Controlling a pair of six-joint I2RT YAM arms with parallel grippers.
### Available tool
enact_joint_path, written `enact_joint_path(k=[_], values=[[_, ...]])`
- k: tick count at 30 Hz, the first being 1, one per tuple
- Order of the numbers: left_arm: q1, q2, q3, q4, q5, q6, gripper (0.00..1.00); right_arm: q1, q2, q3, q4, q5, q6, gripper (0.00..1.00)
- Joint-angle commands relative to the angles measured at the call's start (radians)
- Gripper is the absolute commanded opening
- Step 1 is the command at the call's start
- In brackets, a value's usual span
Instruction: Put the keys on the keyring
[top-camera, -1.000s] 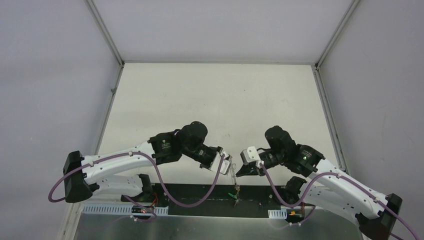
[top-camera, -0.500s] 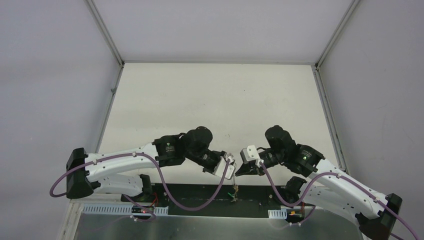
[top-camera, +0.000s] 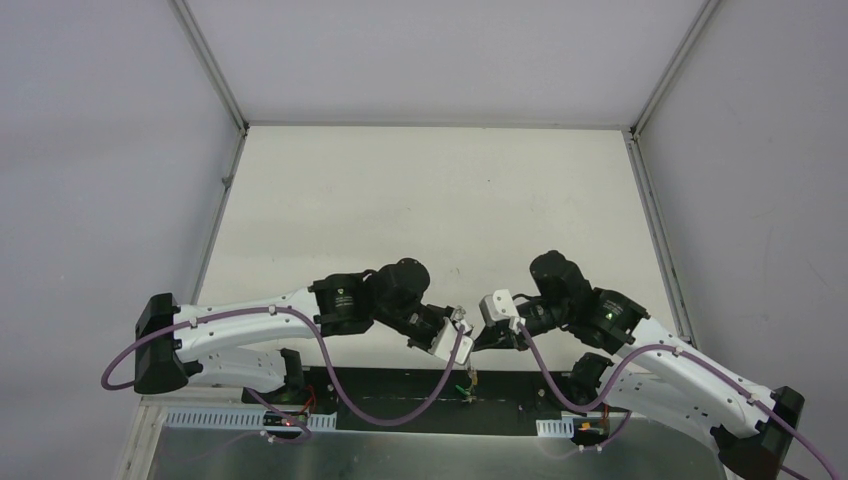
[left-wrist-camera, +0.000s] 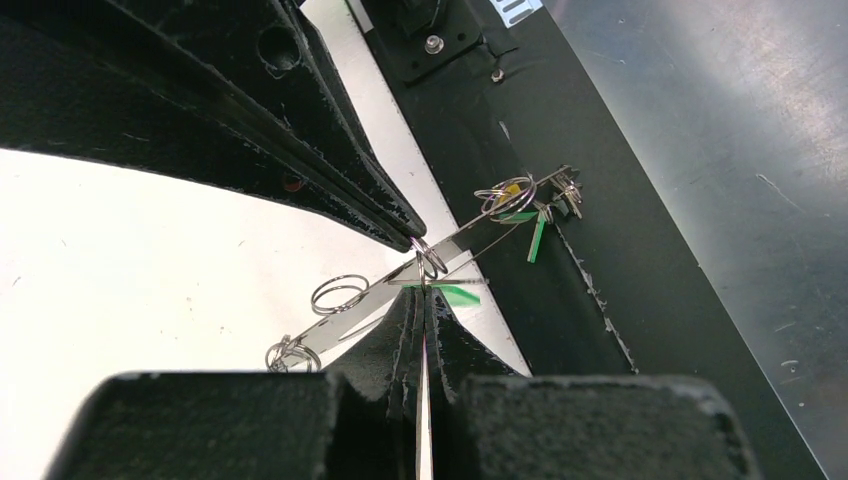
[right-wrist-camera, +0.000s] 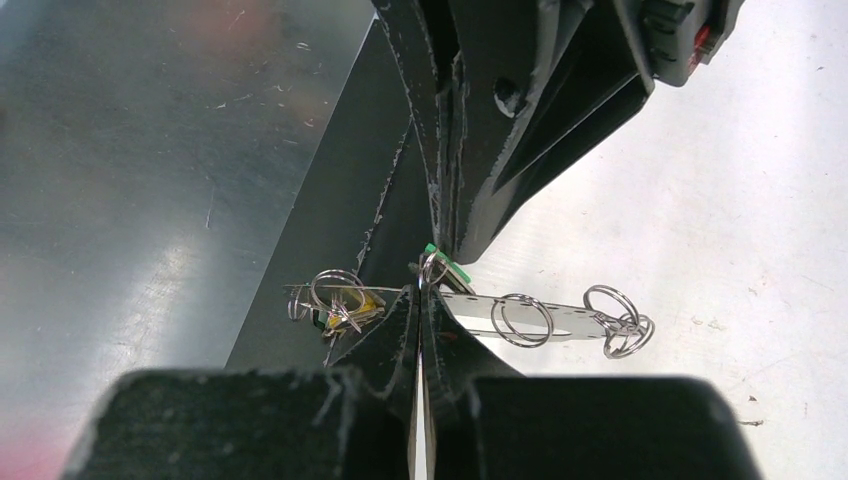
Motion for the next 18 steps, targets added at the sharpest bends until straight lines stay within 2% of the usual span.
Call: enact_joint_path(k=[1,18], values=[[-0.017,-0.027,0.034,0.006,-0.026,0.031,0.0,0.006,0.002,0.05,0.053,-0.001,0.013,0.0],[-0.078,-0.037,0.026,-0.027,-0.158,0.056,0.0,0.007,0.015,0.059,0.053,0.029,0.05,0.0]])
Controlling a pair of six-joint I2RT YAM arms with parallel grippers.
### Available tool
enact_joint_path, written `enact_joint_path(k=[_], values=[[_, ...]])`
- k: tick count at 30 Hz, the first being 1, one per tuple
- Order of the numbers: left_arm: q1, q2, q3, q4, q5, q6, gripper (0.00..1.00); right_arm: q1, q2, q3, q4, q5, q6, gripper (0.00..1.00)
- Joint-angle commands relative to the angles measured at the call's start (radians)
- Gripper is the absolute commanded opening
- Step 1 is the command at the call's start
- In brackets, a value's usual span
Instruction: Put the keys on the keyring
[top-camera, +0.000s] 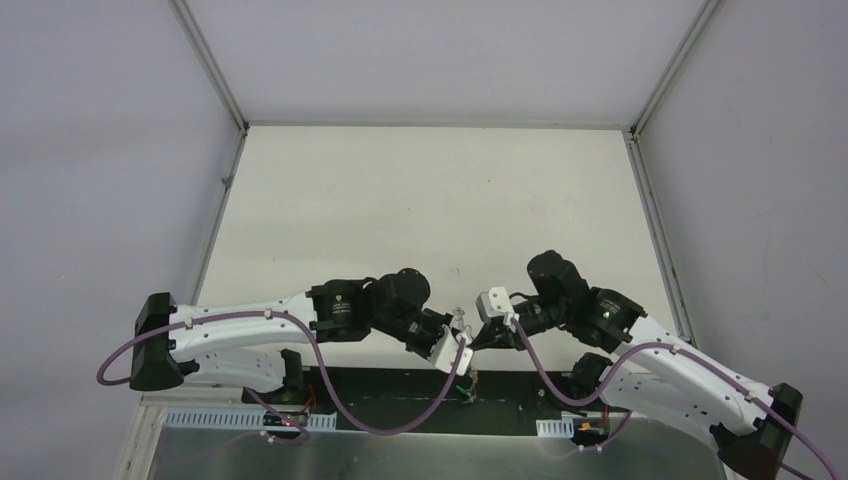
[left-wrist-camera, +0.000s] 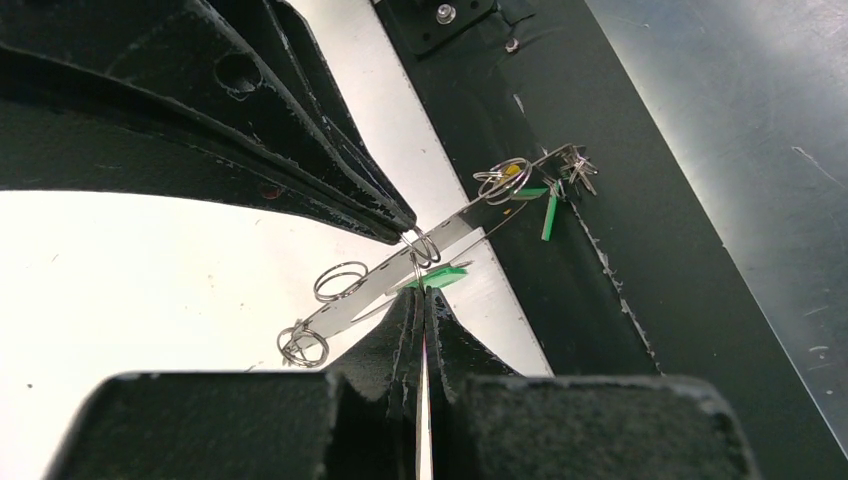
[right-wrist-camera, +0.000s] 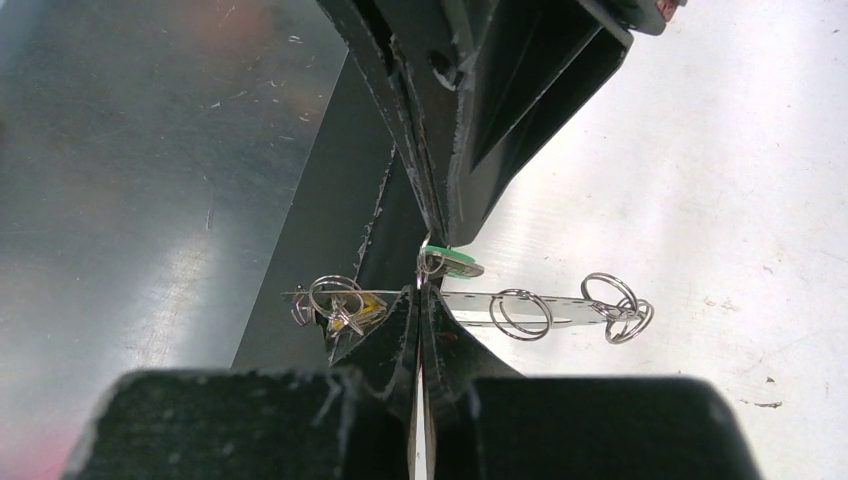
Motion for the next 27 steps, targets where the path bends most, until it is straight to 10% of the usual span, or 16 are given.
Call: enact_joint_path(k=[1,27], values=[[-0.031,-0.016,0.027,0.01,-0.067,0.018,0.0,0.005,-0.001,0.058,0.054,-0.002,0.011,0.0],[-0.134,-0.011,0.018,0.01,-0.285,0.094,0.0,0.006,-0.028,0.033,0.135,0.057,0.12,0.0]])
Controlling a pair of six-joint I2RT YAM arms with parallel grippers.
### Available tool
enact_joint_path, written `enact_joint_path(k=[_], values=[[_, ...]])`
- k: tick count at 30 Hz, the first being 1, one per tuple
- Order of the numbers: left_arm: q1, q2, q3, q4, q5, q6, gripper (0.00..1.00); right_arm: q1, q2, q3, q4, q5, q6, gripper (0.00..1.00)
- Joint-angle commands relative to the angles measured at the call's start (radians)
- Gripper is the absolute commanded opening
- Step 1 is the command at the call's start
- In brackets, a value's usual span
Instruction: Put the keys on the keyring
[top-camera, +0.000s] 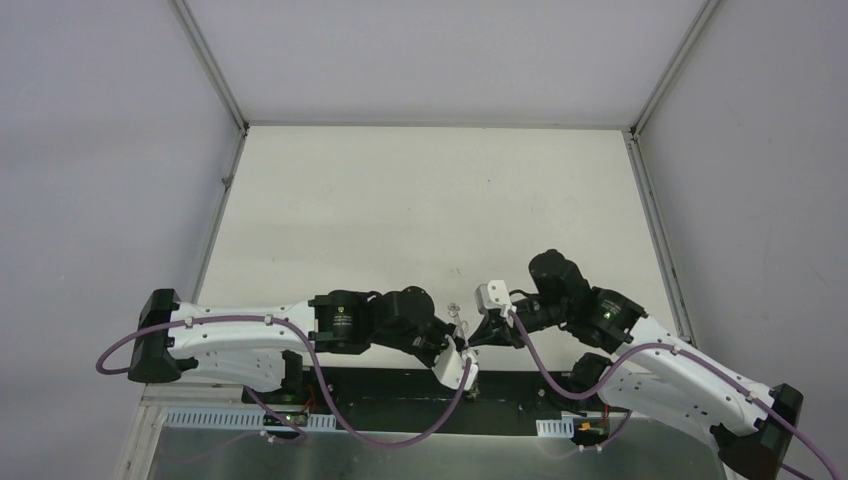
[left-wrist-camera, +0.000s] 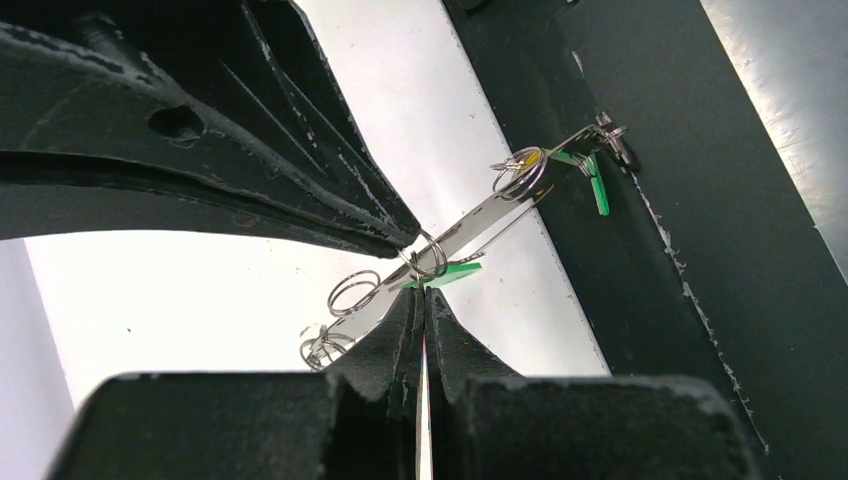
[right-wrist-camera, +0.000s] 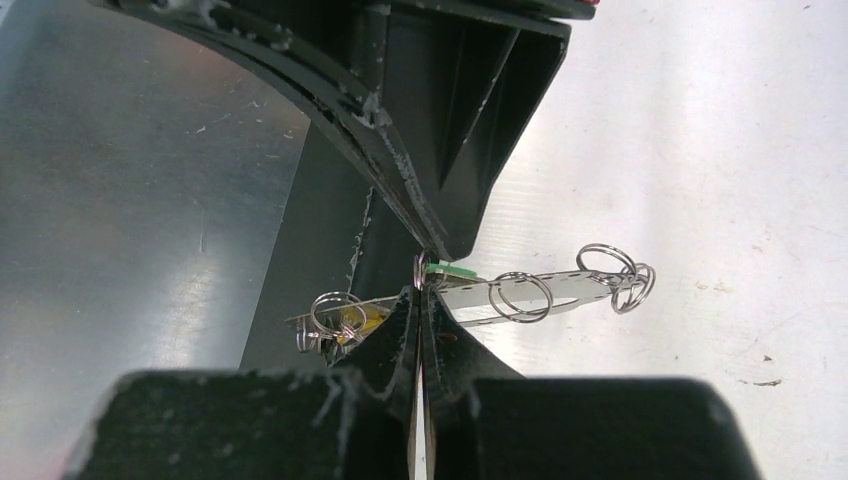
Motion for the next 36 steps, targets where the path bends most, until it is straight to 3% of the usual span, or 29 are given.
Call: enact_joint_path(k=[1,22,36], values=[[-0.027,-0.013,0.016,0.012,-0.046,0.032,0.0,0.002,-0.028,0.03,0.104,0.015,0.035,0.0],[-0.088,-0.037,-0.009,-0.025,-0.217,0.029,0.0,0.003,-0.043,0.028,0.103,0.062,0.079,0.0],[-0.101,-0.052,-0.02,-0.026,-0.214,0.009,0.0,0.002,-0.061,0.005,0.164,0.062,0.116,0.0]])
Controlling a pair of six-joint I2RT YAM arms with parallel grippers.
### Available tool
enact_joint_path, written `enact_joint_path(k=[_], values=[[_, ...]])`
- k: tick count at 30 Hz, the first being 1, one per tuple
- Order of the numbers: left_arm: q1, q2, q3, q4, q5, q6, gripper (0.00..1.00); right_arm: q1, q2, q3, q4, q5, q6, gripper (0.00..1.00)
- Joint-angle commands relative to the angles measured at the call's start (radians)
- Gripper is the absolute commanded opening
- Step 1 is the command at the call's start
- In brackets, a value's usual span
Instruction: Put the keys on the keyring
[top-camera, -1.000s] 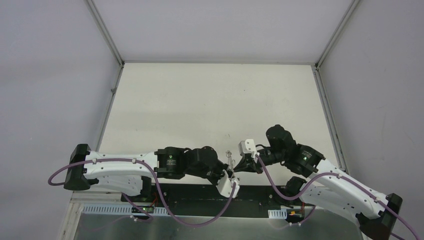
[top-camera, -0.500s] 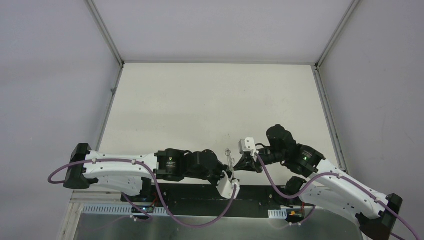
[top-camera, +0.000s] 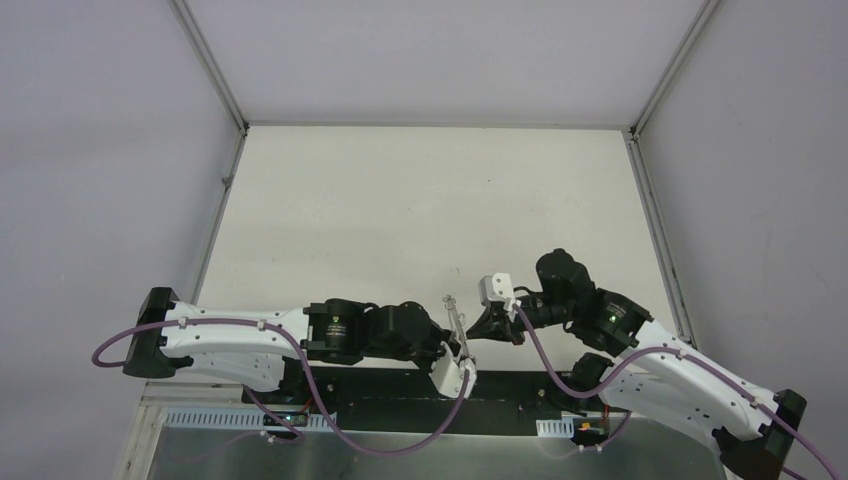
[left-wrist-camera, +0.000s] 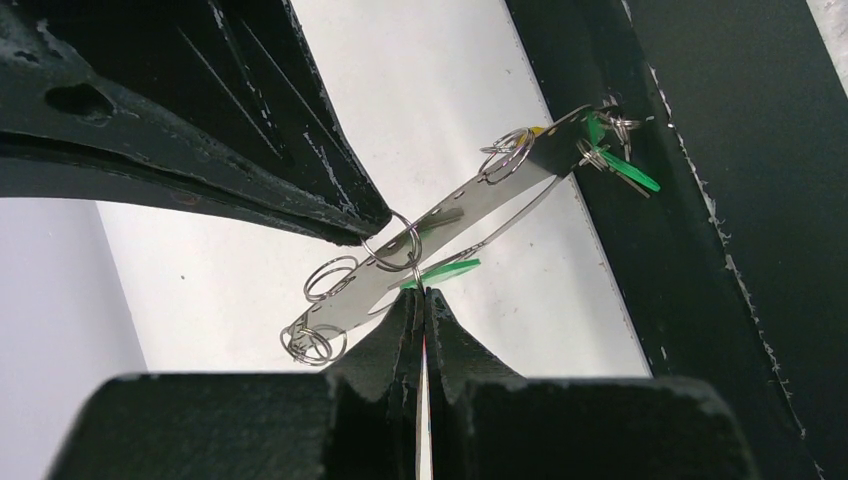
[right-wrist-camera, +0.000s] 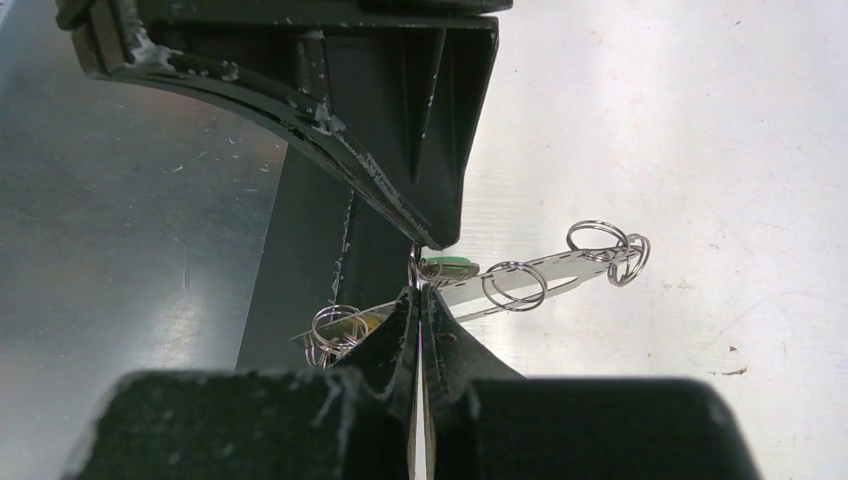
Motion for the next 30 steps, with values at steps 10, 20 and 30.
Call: enact_joint_path(k=[10,20,30], values=[[-0.019,-0.044,0.0,0.01,-0.047,-0.128,0.62,0.002,-0.048,-0.016,0.126,0.015,0.049,0.0],[-0.018,-0.173,-0.021,0.154,-0.166,-0.417,0.85,0.001,-0.106,-0.072,0.268,0.111,0.203,0.0],[0.064,-0.2,0.045,0.218,-0.271,-0.68,0.99,0.0,-0.06,-0.08,0.346,0.117,0.314,0.0]])
